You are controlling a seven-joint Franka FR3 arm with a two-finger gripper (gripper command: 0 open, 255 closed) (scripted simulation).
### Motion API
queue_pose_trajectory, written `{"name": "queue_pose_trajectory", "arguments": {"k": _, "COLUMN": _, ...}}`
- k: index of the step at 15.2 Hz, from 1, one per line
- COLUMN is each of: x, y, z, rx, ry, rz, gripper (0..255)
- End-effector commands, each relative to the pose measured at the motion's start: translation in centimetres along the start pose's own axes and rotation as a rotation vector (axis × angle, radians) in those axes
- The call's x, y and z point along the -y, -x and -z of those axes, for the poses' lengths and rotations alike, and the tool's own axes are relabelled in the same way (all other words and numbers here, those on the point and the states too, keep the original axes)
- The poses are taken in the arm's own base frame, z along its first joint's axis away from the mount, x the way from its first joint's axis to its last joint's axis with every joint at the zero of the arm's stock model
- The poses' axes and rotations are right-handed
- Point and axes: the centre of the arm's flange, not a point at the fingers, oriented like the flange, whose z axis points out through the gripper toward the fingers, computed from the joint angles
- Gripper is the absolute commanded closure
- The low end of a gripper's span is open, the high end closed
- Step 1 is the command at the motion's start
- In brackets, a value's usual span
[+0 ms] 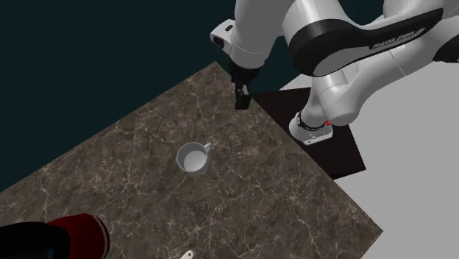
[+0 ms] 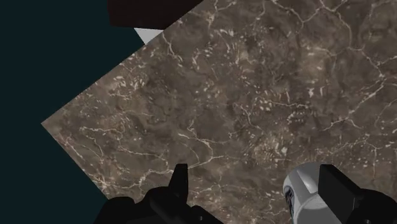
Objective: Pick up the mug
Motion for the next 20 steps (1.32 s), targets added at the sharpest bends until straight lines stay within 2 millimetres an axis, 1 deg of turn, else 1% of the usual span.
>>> {"name": "queue_pose_trajectory", "arguments": {"k": 1, "x": 1.9, "y": -1.5, "z": -1.5, "rx": 0.007, "ry": 0.002, "rz": -0.004, "gripper": 0}}
{"name": "queue_pose_trajectory", "arguments": {"k": 20, "x": 19.1, "y": -16.0, "z": -14.4, "rx": 0.075, "ry": 0.029, "rz": -0.041, "gripper": 0}}
